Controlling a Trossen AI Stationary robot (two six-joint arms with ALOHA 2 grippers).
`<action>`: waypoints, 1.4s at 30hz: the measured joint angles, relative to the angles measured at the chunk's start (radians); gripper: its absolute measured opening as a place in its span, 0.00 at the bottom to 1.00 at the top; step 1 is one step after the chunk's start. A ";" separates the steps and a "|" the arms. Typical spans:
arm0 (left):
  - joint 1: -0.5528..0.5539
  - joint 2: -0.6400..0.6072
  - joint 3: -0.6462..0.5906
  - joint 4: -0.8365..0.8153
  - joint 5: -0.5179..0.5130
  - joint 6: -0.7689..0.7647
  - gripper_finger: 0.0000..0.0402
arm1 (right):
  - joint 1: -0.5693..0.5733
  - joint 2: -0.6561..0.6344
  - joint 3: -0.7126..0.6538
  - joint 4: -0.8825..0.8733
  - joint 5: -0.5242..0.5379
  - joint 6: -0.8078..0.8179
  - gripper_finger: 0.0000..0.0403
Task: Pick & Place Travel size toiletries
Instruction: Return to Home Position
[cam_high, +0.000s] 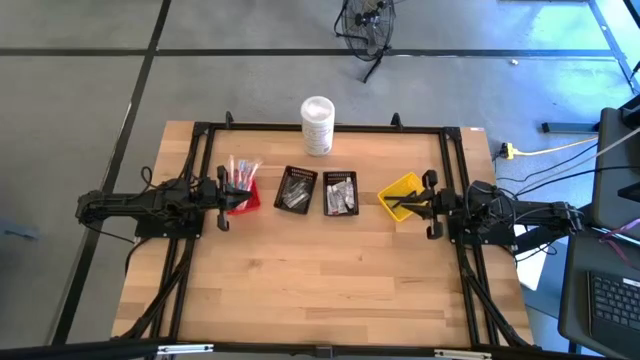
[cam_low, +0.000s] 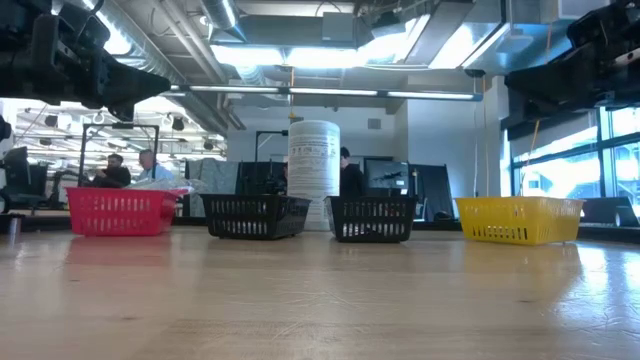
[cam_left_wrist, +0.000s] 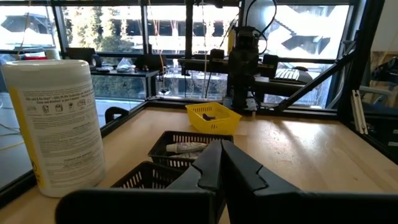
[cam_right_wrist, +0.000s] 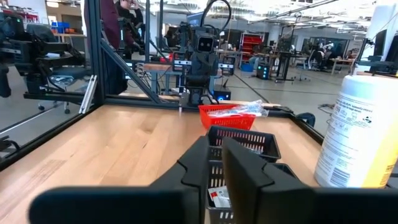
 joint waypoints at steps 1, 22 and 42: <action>0.000 0.000 0.000 0.000 0.000 0.000 0.01 | 0.000 0.000 0.000 0.000 0.000 0.000 0.13; 0.000 0.001 0.000 0.000 0.000 0.000 0.01 | 0.000 0.000 0.000 0.000 -0.002 0.000 0.21; 0.000 0.001 0.000 0.000 0.000 0.000 0.01 | 0.000 0.000 0.000 0.000 -0.002 -0.001 0.27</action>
